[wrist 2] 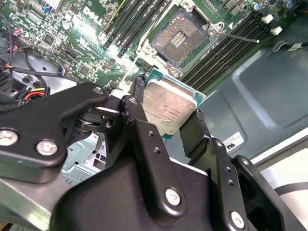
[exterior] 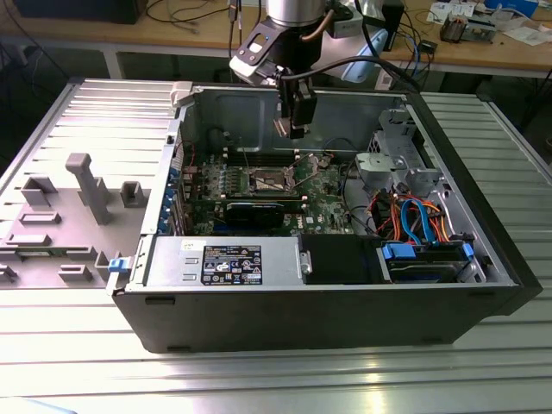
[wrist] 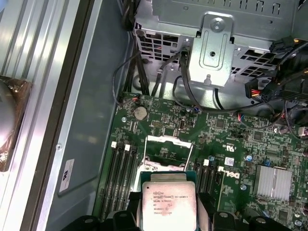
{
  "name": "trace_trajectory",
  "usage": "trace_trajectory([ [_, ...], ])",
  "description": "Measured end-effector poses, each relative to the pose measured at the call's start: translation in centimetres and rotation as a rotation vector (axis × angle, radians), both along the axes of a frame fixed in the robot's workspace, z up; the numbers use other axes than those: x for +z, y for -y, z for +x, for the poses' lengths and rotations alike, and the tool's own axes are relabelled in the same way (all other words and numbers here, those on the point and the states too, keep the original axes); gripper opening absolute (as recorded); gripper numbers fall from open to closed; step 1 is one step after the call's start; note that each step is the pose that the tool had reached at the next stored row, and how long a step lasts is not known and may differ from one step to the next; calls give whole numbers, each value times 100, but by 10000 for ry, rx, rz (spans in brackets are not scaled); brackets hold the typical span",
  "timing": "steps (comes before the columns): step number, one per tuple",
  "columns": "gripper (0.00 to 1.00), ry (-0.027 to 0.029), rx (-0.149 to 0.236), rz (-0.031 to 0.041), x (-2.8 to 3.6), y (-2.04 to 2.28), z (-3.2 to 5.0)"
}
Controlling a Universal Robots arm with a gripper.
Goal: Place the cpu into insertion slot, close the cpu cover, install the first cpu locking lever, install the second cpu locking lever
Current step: 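Place the cpu into insertion slot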
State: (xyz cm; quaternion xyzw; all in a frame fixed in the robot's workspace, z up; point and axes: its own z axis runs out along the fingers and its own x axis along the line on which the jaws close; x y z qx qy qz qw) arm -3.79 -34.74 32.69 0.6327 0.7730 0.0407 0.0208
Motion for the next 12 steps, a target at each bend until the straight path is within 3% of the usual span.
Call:
trace_trajectory([
  [12, 55, 1, -217, -1, -3, 0, 0],
])
